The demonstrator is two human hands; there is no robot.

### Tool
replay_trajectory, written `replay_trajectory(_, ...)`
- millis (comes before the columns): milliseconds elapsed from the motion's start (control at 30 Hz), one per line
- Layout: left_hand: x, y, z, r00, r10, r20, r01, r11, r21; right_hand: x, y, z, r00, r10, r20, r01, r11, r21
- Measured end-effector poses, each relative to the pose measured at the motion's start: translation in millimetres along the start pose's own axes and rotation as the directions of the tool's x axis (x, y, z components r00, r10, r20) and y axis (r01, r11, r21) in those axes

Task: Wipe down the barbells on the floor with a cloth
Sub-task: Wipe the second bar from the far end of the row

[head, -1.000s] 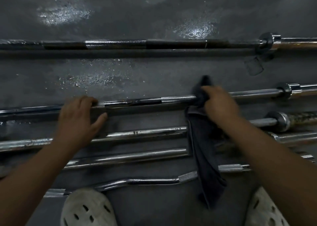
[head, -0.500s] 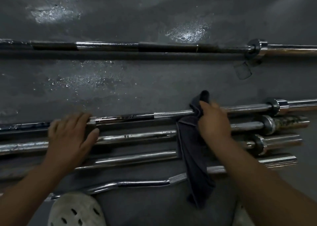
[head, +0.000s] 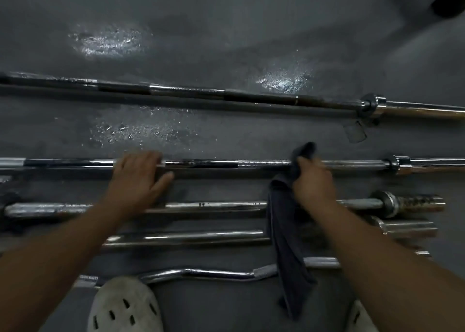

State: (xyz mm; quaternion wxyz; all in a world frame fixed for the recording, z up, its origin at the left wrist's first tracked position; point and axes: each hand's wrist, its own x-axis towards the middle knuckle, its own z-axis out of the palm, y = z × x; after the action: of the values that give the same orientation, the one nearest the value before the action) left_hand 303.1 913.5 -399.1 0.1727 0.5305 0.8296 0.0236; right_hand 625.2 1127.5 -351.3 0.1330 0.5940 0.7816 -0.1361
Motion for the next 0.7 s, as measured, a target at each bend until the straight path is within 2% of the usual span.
replay_trajectory(100, 1, 4, 0, 1.0, -0.007, 0.006, 0.007, 1.0, 0.023, -12, -53, 8, 0.957, -0.272, 0.106, 0.262, 0.96, 0.099)
replay_trajectory(167, 9, -4, -4, 0.999, 0.02, 0.047, -0.022, 0.999, 0.046, 2, -48, 2, 0.941, -0.317, 0.117, 0.313, 0.948, 0.055)
replay_trajectory(233, 22, -10, -9, 0.997, 0.055, 0.049, -0.057, 0.997, 0.048, 22, -17, -4, 0.976, -0.21, 0.059, 0.21, 0.978, 0.005)
replay_trajectory(300, 44, -13, -17, 0.997, 0.05, 0.057, -0.051, 0.998, 0.024, 33, 8, -12, 0.999, -0.022, -0.041, 0.023, 1.0, 0.004)
replay_trajectory(367, 68, -14, -25, 0.996, 0.022, 0.084, -0.026, 0.999, 0.042, 36, -7, -8, 0.996, 0.042, -0.076, -0.04, 0.999, 0.02)
replay_trajectory(400, 75, -13, -26, 0.997, 0.012, 0.079, -0.017, 0.998, 0.063, 36, -25, -4, 0.998, -0.005, -0.068, 0.008, 0.999, 0.045)
replay_trajectory(500, 77, -14, -18, 0.999, 0.046, -0.029, -0.043, 0.994, 0.105, 35, -68, 1, 0.959, -0.283, 0.003, 0.281, 0.956, 0.088)
replay_trajectory(533, 77, -16, -16, 0.997, 0.064, -0.054, -0.057, 0.992, 0.114, 42, -66, -2, 0.952, -0.306, -0.002, 0.306, 0.95, 0.068)
replay_trajectory(567, 79, -18, -17, 0.995, 0.078, -0.063, -0.071, 0.991, 0.113, 53, -54, -8, 0.962, -0.272, -0.027, 0.273, 0.961, 0.046)
replay_trajectory(700, 97, -24, -24, 0.995, 0.097, -0.018, -0.094, 0.987, 0.13, 82, -7, -23, 0.992, 0.054, -0.113, -0.056, 0.998, -0.014)
